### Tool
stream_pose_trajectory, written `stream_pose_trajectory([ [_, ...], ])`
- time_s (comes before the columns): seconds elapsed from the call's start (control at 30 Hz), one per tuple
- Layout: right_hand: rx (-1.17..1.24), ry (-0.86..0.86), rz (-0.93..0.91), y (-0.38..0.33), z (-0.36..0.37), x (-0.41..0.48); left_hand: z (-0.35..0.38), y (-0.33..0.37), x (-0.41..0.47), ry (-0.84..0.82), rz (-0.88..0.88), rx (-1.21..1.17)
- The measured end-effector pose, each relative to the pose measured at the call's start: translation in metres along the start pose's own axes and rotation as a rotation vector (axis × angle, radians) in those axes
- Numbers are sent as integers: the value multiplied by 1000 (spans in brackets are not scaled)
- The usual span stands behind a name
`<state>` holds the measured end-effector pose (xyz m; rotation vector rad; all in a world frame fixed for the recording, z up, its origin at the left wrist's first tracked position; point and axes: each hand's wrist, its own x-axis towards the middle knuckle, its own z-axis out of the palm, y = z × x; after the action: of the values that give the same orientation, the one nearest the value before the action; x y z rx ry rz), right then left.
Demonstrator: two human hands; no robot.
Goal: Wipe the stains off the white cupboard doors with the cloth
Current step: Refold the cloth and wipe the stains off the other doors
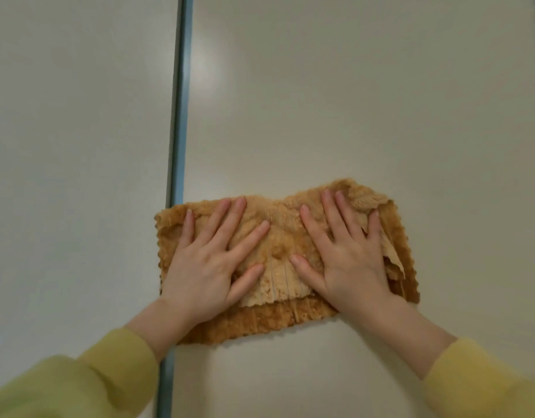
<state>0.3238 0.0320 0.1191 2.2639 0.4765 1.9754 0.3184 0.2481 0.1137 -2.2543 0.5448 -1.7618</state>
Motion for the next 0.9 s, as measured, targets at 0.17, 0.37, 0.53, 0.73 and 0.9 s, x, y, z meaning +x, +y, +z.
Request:
stream_pose_trajectory([
  [0.17, -1, 2, -34, 26, -10, 55, -9, -16, 55, 12, -15, 30],
  [0.37, 69, -37, -49, 66, -27, 113, -22, -19, 121, 38, -90, 29],
  [0.53, 35, -56, -23, 120, -39, 145, -34, 4, 180, 40, -167, -1],
  [0.73, -36, -23, 57, 204, -51, 142, -36, 73, 239, 46, -154, -48],
  [0.9, -41, -25, 86, 246, -56, 86, -24, 140, 227, 60, -64, -8],
])
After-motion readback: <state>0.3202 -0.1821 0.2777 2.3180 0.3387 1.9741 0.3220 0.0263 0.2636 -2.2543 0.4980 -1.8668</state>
